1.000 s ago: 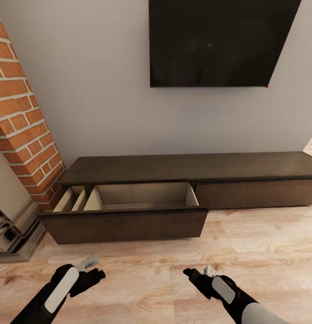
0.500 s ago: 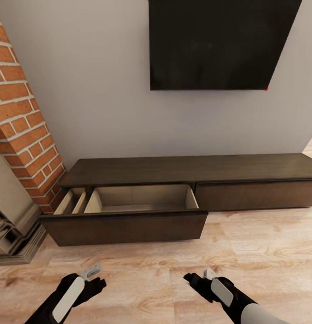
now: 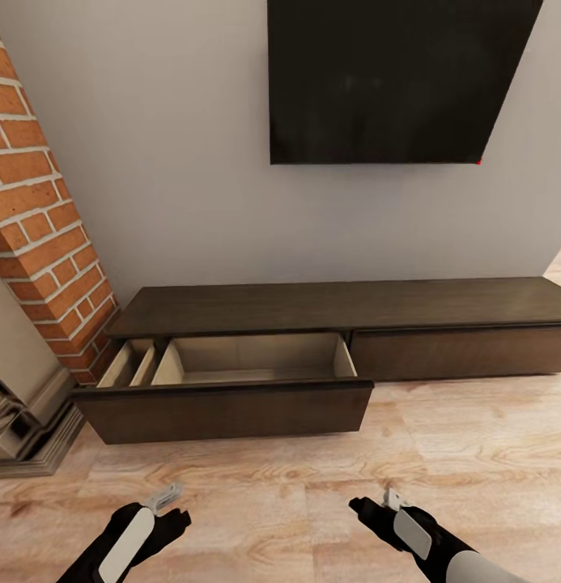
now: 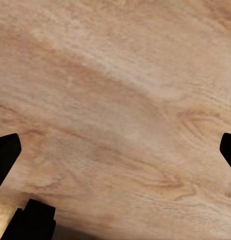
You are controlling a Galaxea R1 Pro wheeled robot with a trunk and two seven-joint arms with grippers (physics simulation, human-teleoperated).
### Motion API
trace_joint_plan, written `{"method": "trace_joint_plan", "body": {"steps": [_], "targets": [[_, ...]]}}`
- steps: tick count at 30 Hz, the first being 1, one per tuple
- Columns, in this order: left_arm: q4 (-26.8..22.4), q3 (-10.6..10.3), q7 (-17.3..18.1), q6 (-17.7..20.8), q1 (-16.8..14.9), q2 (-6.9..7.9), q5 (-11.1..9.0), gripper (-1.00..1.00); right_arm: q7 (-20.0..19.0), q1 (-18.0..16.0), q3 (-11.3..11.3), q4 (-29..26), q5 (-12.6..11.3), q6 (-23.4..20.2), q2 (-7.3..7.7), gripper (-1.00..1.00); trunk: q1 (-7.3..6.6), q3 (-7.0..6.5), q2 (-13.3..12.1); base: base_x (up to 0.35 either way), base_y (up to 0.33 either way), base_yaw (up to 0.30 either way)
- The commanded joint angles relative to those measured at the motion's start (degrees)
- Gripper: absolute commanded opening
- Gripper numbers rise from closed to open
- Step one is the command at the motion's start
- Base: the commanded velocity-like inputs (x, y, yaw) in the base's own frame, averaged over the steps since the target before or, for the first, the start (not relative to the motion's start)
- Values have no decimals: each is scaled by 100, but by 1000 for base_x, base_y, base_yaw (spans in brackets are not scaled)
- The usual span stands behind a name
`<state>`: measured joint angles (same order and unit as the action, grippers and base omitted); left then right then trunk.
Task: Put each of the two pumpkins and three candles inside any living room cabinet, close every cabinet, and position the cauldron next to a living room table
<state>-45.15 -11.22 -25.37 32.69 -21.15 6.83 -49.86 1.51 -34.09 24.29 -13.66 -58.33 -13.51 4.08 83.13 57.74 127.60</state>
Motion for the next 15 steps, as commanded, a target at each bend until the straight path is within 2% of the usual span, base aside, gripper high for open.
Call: {"method": "trace_joint_plan", "body": {"steps": [1, 4, 15], "targets": [[24, -32, -56, -33, -3, 6, -60, 100, 16, -2, 27, -9, -29, 13, 5, 100, -1, 5, 2, 0, 0, 0], [120, -36, -56, -128, -3, 3, -59, 100, 19, -2, 17, -6, -35, 109, 8, 100, -1, 5, 2, 0, 0, 0], [376, -54, -56, -481, -3, -5, -59, 100, 25, -2, -2, -5, -62, 372, 30, 100, -243, -193, -439, 0, 0, 0]]}}
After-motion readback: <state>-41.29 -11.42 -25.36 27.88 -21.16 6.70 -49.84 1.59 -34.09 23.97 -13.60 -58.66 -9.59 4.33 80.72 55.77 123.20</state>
